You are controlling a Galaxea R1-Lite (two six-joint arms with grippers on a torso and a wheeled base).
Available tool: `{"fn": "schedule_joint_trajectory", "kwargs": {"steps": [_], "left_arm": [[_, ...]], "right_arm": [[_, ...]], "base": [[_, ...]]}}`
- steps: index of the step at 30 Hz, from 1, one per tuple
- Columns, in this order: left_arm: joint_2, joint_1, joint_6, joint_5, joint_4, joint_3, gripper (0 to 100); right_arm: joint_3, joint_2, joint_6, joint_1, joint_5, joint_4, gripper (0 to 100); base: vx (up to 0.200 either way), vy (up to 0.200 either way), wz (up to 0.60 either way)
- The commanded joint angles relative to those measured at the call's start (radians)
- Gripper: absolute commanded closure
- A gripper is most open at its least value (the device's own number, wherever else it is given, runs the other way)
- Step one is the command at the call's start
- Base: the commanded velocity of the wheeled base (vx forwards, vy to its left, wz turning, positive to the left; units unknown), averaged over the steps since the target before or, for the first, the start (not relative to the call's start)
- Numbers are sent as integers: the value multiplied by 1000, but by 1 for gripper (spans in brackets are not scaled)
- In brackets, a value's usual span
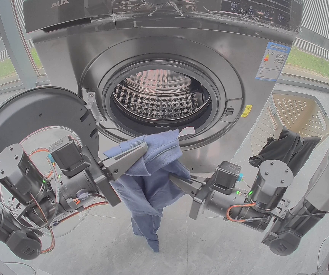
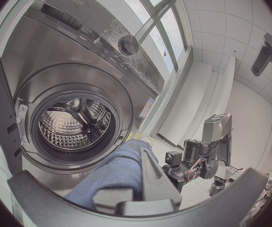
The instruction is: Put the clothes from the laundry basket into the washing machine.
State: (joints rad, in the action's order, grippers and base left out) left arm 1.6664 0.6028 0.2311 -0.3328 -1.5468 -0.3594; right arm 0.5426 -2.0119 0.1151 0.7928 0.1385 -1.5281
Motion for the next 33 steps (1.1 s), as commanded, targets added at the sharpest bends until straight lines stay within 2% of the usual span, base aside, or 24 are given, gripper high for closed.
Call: {"fn": "schedule_joint_trajectory", "kwargs": {"steps": [1,2,4,8,11,19,22,27,31,33], "left_arm": [[21,0,7,-3,-1,5,100],[21,0,8,-5,1,8,0],[23,-1,16,-5,1,8,0],[23,-1,56,-2,1,11,0],[33,-1,63,0,2,17,0],[88,-1,57,3,1,39,0],[112,-3,56,4,2,43,0],[154,-21,50,6,2,48,0],[211,-52,44,6,1,43,0],[233,-64,31,6,1,37,0]], "right_arm": [[-95,102,0,-12,-20,0,100],[-102,107,0,-15,-33,2,100],[-115,117,0,-37,-71,8,100],[-108,142,-3,-89,-69,2,100],[-70,159,-3,-89,-71,11,100],[-7,170,-9,-79,-69,17,100],[5,185,-11,-76,-53,17,100],[-7,216,-11,-75,-34,17,100],[-44,269,-15,-72,-2,19,100],[-72,295,-15,-69,7,19,100]], "base": [[0,0,0],[0,0,0],[0,0,0],[0,0,0],[0,0,0],[0,0,0],[0,0,0],[0,0,0],[0,0,0],[0,0,0]]}}
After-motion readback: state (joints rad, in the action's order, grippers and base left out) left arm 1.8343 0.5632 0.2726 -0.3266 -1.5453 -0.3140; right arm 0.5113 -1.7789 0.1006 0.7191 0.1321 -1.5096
